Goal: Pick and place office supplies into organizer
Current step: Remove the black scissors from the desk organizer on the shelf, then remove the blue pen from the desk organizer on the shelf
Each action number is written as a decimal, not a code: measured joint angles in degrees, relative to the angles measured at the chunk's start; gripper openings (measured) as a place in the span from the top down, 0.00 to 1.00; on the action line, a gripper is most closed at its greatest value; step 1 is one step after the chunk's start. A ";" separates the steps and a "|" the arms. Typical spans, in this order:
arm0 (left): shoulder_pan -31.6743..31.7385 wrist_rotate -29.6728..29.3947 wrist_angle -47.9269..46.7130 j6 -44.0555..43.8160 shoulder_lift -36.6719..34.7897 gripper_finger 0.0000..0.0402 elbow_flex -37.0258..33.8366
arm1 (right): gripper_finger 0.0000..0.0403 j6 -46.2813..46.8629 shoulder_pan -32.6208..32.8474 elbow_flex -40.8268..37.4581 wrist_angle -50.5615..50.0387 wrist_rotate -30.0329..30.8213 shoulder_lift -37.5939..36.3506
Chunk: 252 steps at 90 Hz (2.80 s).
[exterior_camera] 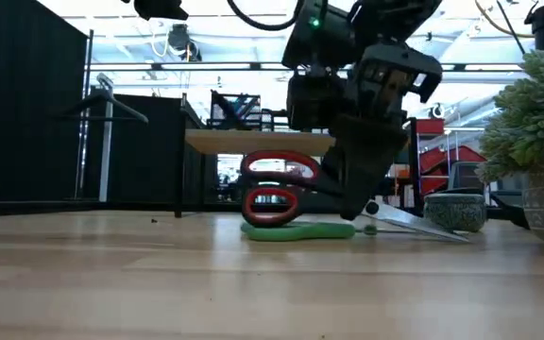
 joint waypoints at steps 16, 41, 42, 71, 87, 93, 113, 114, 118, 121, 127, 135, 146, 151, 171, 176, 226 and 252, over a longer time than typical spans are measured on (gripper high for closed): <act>0.00 0.00 -0.02 -0.09 0.00 0.41 0.00 | 0.96 -0.03 -0.52 -0.02 -0.19 0.41 0.00; 0.00 0.00 -0.09 -0.09 0.00 0.41 0.00 | 0.82 -0.57 -0.53 -0.15 -0.26 1.78 0.04; 0.00 0.00 -0.09 -0.10 0.00 0.41 0.00 | 0.81 -0.63 -0.53 -0.15 -0.30 1.78 0.05; 0.02 -0.02 -0.13 -0.11 0.00 0.41 0.00 | 0.65 -0.16 -1.36 -0.15 -0.86 0.99 -0.03; 0.02 -0.02 -0.15 -0.11 0.80 0.41 0.00 | 0.64 -0.19 -1.91 0.28 -3.01 1.33 -0.71; 0.00 -0.02 -0.17 -0.11 1.12 0.41 0.00 | 0.65 -0.88 -2.24 1.67 -5.40 2.14 -1.05; 0.00 -0.04 -0.13 0.00 1.86 0.41 0.00 | 0.65 -4.82 -3.54 9.44 -16.16 7.09 -2.20; 0.00 -0.04 -0.09 0.00 1.86 0.41 0.00 | 0.65 -4.92 -3.65 9.83 -16.55 7.23 -2.23; 0.02 -0.04 0.08 0.00 1.86 0.41 0.00 | 0.65 -5.24 -4.19 11.54 -17.58 7.34 -2.33; 0.02 -0.04 0.11 0.00 1.86 0.41 0.00 | 0.65 -5.45 -4.71 12.95 -18.13 7.39 -2.34; 0.00 -0.04 0.28 -0.16 1.86 0.41 0.00 | 0.65 -5.93 -5.69 15.31 -19.32 7.53 -2.48; 0.04 -0.75 0.33 -0.37 1.86 0.41 0.00 | 0.65 -6.89 -7.18 18.20 -19.54 8.39 -2.57; 0.13 -3.67 0.31 -0.39 1.86 0.41 0.00 | 0.65 -9.01 -10.13 22.17 -19.65 9.21 -2.81; 0.13 -5.03 0.31 -0.37 1.86 0.41 0.00 | 0.65 -9.76 -11.92 24.41 -19.73 10.93 -2.88; 0.82 -9.02 -0.15 -0.33 1.26 0.41 0.00 | 0.65 -12.40 -20.10 36.26 -18.16 11.84 -2.99; 1.62 -9.18 -0.22 -0.33 1.02 0.41 0.00 | 0.65 -12.33 -22.20 39.03 -17.26 11.84 -2.99; 6.62 -9.07 -0.24 0.59 1.03 0.41 0.00 | 0.52 -17.97 -39.67 44.18 4.51 9.44 3.38; 6.60 -9.03 -1.73 0.59 1.01 0.41 0.00 | 0.46 -16.94 -42.87 44.19 7.53 -0.77 6.97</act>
